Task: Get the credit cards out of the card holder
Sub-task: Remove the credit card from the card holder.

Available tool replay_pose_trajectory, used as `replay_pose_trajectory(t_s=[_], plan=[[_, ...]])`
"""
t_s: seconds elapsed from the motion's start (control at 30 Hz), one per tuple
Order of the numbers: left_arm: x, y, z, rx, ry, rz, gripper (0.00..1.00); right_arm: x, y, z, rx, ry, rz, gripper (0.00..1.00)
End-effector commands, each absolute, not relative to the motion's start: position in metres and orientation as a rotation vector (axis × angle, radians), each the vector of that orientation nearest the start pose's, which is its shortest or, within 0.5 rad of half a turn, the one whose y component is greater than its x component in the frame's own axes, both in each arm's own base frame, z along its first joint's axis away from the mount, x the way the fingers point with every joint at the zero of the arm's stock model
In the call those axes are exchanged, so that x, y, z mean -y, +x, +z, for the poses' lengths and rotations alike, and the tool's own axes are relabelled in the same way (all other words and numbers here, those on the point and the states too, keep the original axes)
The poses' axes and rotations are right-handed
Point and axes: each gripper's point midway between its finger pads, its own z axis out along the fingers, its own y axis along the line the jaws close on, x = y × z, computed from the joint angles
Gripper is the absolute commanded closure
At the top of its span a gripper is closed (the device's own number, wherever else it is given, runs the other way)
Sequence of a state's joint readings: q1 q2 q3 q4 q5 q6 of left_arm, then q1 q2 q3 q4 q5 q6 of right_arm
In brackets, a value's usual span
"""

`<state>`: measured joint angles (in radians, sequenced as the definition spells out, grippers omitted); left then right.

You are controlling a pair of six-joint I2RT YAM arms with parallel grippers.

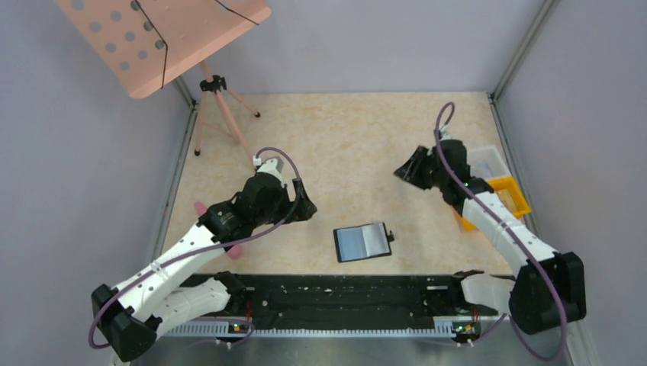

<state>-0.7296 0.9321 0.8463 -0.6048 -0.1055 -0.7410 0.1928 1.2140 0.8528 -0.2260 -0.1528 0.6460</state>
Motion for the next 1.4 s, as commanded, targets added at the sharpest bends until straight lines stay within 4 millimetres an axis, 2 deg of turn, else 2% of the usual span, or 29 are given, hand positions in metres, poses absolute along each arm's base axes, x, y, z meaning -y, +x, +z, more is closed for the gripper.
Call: replay_pose_trajectory(t_s=[0.0, 0.1, 0.17, 0.33, 0.4, 0.53, 0.63, 0.7, 0.73, 0.8, 0.97, 1.1, 1.23, 1.37], plan=[[0.208, 0.197, 0.187, -2.332, -0.116, -0.805, 0.06, -0.188, 0.280, 0.161, -2.237, 0.190, 0.888, 0.66], [0.201, 0.195, 0.178, -2.341, -0.144, -0.780, 0.07, -0.220, 0.237, 0.138, -2.329, 0.130, 0.933, 0.63], [0.194, 0.194, 0.172, -2.338, -0.164, -0.746, 0.07, -0.236, 0.216, 0.128, -2.367, 0.091, 0.923, 0.59], [0.167, 0.194, 0.162, -2.311, -0.219, -0.612, 0.08, -0.266, 0.185, 0.114, -2.421, 0.026, 0.897, 0.50], [0.157, 0.195, 0.163, -2.289, -0.241, -0.574, 0.08, -0.271, 0.183, 0.111, -2.422, 0.010, 0.837, 0.44], [0.150, 0.194, 0.169, -2.267, -0.231, -0.547, 0.07, -0.286, 0.177, 0.102, -2.451, -0.056, 0.745, 0.42], [0.147, 0.194, 0.171, -2.260, -0.221, -0.532, 0.07, -0.287, 0.179, 0.091, -2.462, -0.070, 0.640, 0.39], [0.144, 0.194, 0.170, -2.256, -0.220, -0.517, 0.07, -0.289, 0.180, 0.084, -2.473, -0.076, 0.599, 0.33], [0.143, 0.194, 0.170, -2.255, -0.219, -0.515, 0.07, -0.290, 0.180, 0.079, -2.482, -0.081, 0.572, 0.23], [0.142, 0.193, 0.170, -2.249, -0.220, -0.517, 0.07, -0.290, 0.180, 0.070, -2.503, -0.097, 0.497, 0.19], [0.136, 0.192, 0.174, -2.219, -0.235, -0.515, 0.07, -0.293, 0.182, 0.051, -2.547, -0.142, 0.331, 0.19], [0.131, 0.190, 0.180, -2.191, -0.251, -0.516, 0.07, -0.294, 0.181, 0.036, -2.580, -0.170, 0.230, 0.24], [0.127, 0.187, 0.183, -2.173, -0.263, -0.531, 0.07, -0.293, 0.178, 0.025, -2.601, -0.198, 0.183, 0.36], [0.126, 0.185, 0.184, -2.169, -0.266, -0.536, 0.07, -0.295, 0.179, 0.027, -2.594, -0.202, 0.194, 0.48]])
